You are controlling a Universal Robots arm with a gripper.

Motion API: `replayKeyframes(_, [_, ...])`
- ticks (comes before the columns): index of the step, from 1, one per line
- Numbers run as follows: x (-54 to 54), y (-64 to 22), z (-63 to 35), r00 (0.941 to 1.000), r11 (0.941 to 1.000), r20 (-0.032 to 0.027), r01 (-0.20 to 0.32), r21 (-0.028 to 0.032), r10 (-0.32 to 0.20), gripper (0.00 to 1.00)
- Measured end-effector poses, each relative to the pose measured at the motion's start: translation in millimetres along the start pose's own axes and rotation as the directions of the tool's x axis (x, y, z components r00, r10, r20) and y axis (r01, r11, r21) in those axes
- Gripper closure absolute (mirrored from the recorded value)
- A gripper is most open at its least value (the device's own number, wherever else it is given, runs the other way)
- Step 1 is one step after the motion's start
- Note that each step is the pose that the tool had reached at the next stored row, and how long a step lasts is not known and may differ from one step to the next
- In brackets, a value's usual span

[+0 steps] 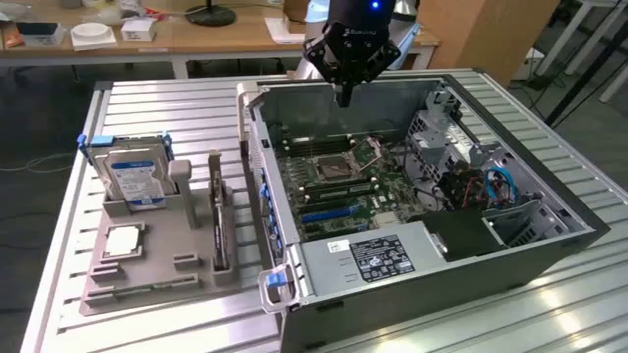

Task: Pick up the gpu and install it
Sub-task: 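Reach for the gpu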

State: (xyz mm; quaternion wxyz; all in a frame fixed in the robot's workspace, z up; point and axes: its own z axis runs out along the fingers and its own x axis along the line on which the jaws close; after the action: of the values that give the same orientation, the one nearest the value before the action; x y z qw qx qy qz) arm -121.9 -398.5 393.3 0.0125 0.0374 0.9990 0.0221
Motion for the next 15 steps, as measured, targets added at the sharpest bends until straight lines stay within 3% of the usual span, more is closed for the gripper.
replayKeyframes(15, [1.6,0.3,0.2,1.0,1.0,-0.0003,0.0,-0.0001,0.0,0.89])
